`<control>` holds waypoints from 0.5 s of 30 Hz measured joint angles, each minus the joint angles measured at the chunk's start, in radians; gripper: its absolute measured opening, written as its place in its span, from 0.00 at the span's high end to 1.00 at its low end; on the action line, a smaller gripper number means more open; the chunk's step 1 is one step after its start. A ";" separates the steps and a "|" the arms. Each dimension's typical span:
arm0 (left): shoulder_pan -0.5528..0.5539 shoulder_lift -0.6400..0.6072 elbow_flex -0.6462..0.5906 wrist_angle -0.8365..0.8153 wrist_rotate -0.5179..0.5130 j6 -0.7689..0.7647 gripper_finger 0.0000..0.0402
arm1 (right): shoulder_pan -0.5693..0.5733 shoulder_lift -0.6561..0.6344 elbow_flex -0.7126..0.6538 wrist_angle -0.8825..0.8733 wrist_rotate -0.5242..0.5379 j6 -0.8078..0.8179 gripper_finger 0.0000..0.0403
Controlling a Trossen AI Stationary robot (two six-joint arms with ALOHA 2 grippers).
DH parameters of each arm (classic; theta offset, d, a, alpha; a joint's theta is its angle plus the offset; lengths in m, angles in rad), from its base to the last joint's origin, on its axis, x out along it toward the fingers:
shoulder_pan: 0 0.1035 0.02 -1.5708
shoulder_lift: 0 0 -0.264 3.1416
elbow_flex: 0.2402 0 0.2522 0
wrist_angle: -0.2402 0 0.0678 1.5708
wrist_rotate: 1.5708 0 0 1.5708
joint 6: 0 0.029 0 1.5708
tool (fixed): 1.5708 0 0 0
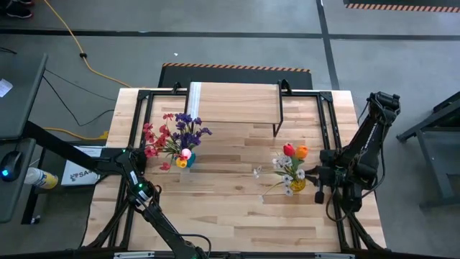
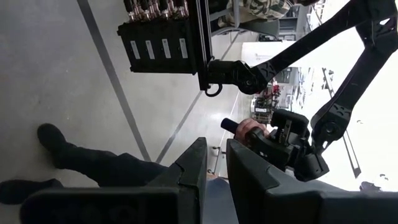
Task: Pick and place flowers into a vace then onto a shelf
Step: Put the orange flower into the yellow vase
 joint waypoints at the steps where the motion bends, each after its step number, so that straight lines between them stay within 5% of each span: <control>1: 0.000 0.000 0.000 0.000 0.000 0.000 0.76 | 0.000 0.000 0.000 0.000 0.005 0.000 1.00; 15: 0.000 0.000 0.000 0.000 0.000 -0.001 0.76 | -0.046 0.007 0.000 -0.036 -0.003 -0.017 1.00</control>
